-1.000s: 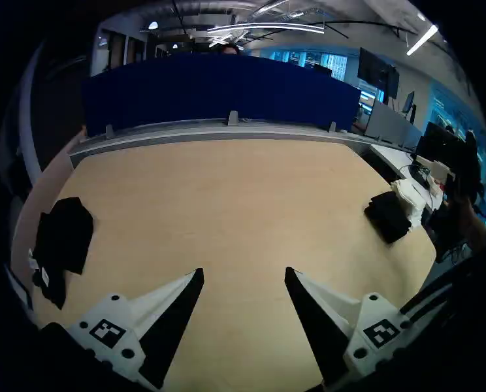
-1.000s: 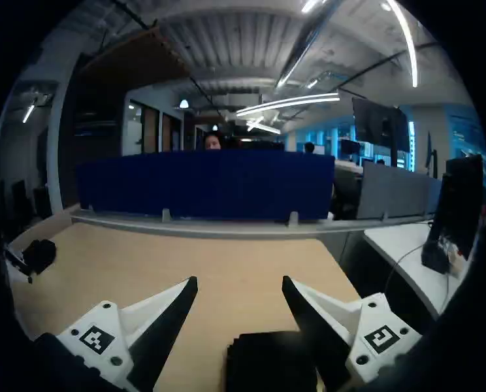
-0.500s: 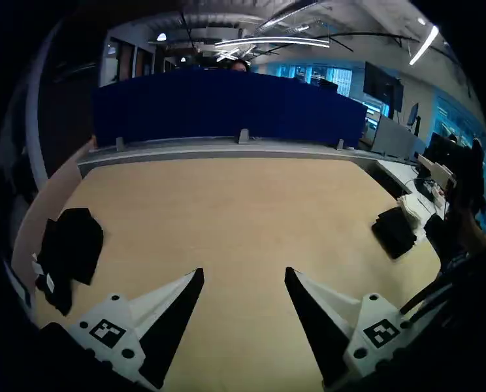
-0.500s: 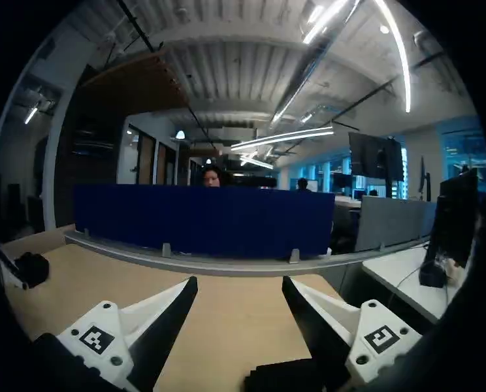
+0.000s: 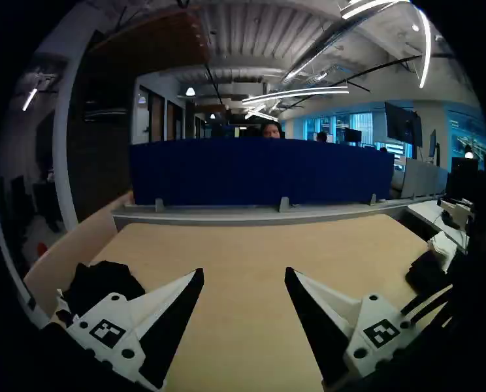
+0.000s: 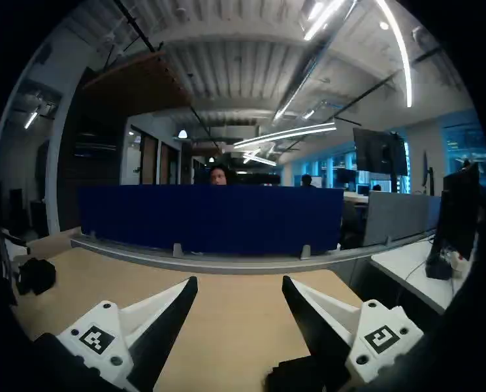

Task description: Fold towel

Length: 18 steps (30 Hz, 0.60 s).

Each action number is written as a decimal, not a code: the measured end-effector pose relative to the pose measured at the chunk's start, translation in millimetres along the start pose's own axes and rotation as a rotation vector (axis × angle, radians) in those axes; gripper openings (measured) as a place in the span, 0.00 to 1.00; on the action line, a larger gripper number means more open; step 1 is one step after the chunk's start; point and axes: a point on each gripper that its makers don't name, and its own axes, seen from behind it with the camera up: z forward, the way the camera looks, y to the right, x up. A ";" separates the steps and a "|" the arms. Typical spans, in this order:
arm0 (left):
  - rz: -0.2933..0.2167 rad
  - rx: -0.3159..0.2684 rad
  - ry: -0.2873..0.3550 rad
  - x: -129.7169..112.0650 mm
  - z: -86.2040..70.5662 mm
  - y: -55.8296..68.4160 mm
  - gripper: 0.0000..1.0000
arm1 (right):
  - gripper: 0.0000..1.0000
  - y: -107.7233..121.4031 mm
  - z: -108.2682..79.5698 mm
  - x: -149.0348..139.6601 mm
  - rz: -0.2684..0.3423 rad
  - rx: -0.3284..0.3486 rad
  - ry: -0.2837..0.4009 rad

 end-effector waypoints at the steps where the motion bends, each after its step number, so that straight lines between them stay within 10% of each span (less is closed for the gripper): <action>1: 0.004 0.012 0.022 6.4 0.1 -3.0 0.92 | 1.00 -2.6 0.1 -0.2 0.000 0.000 0.000; 8: 0.024 0.082 0.167 46.0 0.1 -23.4 0.92 | 1.00 -25.7 2.9 -5.2 -0.004 0.016 -0.005; 18: 0.016 0.095 0.207 54.9 4.1 -32.6 0.92 | 1.00 -51.6 5.9 1.7 -0.002 0.033 -0.015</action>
